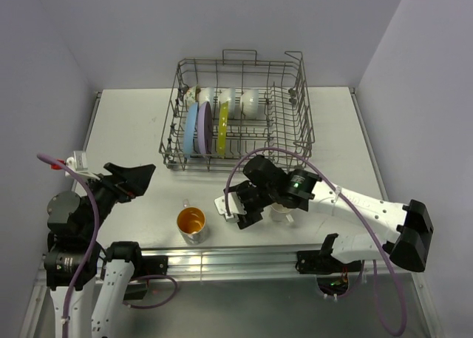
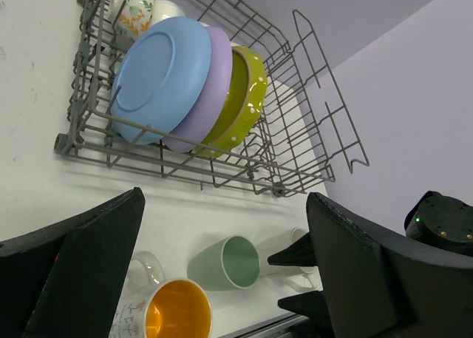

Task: Load the mixed dishes into the dish rack
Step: Grab a cup with the right arm

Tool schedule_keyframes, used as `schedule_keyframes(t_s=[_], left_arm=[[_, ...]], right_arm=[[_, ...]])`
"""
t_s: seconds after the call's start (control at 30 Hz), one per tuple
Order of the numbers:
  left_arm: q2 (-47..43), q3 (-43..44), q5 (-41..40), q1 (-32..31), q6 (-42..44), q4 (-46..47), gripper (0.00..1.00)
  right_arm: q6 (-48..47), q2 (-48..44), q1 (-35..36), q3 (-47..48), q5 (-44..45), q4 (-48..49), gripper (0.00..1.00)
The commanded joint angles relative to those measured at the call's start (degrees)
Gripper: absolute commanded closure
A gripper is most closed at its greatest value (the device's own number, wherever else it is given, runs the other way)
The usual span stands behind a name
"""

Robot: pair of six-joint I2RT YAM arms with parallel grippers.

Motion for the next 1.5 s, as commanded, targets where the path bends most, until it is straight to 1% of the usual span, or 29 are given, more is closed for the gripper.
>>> schedule_keyframes(t_s=[0.0,0.1,0.27,0.4,0.5,0.53,0.6,0.63,0.7,0.73,0.8,0.83,0.9,0.93,1.03,1.07,1.1,1.13,1.17,1.2,1.23,1.27,1.3,1.33,1.4,1.43,1.47], left_arm=[[0.32,-0.1,0.57,0.2,0.24,1.77,0.01],[0.76,0.08,0.92,0.11,0.77,2.12,0.01],[1.29,0.17,1.8,0.11,1.39,2.91,0.01],[0.85,0.78,1.88,0.2,2.0,3.0,0.01],[0.15,0.87,1.97,0.2,2.35,3.62,0.01],[-0.2,0.78,2.15,0.2,2.44,3.88,0.01],[-0.55,0.61,2.24,0.2,2.36,4.67,0.01],[-0.82,0.52,2.24,0.2,2.35,5.11,0.01],[-1.17,0.26,2.15,0.2,2.44,5.37,0.01],[-1.69,-0.01,2.24,0.2,2.44,5.72,0.01],[-2.4,-0.97,2.59,0.2,2.44,7.3,0.01],[-3.01,-1.24,2.85,0.2,2.27,8.18,0.01],[-3.36,-2.03,4.43,0.2,2.18,11.24,0.01],[-3.28,-2.29,5.13,0.11,2.18,12.48,0.01],[-2.06,-2.73,8.99,0.2,2.62,17.67,0.01],[-1.44,-2.82,10.48,0.2,2.62,19.42,0.01],[-1.0,-3.08,12.15,0.11,2.71,21.35,0.01],[0.14,-3.43,15.65,0.2,2.53,25.98,0.01],[0.67,-4.57,17.77,0.2,2.36,28.9,0.01],[1.2,-5.28,19.97,0.2,2.01,32.24,0.01],[1.99,-6.33,23.82,0.2,0.79,40.1,0.01],[2.52,-7.99,25.07,0.2,-0.01,43.75,0.01],[3.48,-8.53,25.96,0.2,-1.5,47.09,0.01],[4.18,-8.8,27.18,0.11,-1.95,52.34,0.01],[6.81,-8.27,27.64,0.11,-2.56,55.81,0.01],[7.79,-7.75,27.64,0.2,-2.57,56.96,0.01],[8.67,-6.79,28.16,0.2,-2.65,59.75,0.01]], right_arm=[[0.65,2.32,0.52,0.28,0.61,1.06,0.3],[1.35,4.43,0.87,-0.15,1.49,1.32,0.32],[2.4,8.12,0.96,-1.29,3.6,2.46,0.38],[3.72,9.62,2.27,-3.05,5.88,4.82,0.44],[4.43,10.85,2.89,-3.49,7.56,5.98,0.52],[4.52,11.55,2.89,-3.49,7.64,6.07,0.56],[5.13,12.08,2.98,-3.41,7.99,6.59,0.61],[5.74,12.6,2.98,-3.41,8.08,6.77,0.66],[6.36,12.78,2.98,-2.97,8.26,7.38,0.72],[6.54,12.96,2.98,-2.71,8.17,7.38,0.77],[6.89,13.4,2.98,-1.92,7.91,7.04,0.83],[7.07,13.84,2.72,-1.65,7.47,6.68,0.9],[8.2,13.93,2.45,-0.6,6.51,5.81,0.98],[8.82,13.06,2.02,-0.25,4.15,5.28,1.0],[12.77,10.16,-1.49,3.09,-0.77,2.56,1.0],[14.69,9.37,-2.81,5.97,-5.66,1.42,1.0],[15.67,8.49,-5.69,7.56,-8.41,-0.85,1.0],[17.59,7.0,-7.2,9.06,-11.14,-2.01,1.0],[19.01,6.38,-8.78,12.12,-16.12,-2.8,1.0],[20.41,5.76,-11.67,13.72,-18.78,-4.29,1.0],[22.95,4.88,-13.09,14.95,-21.59,-5.0,1.0],[24.63,4.44,-14.41,17.05,-26.41,-5.36,1.0],[26.65,3.3,-16.42,17.85,-28.46,-5.19,1.0],[30.67,2.51,-17.23,18.3,-30.3,-4.49,1.0],[35.17,0.06,-18.46,18.83,-33.04,-0.72,1.0],[41.11,-0.74,-19.08,18.83,-33.83,1.56,1.0],[44.56,-1.45,-19.78,18.31,-34.53,7.33,1.0]])
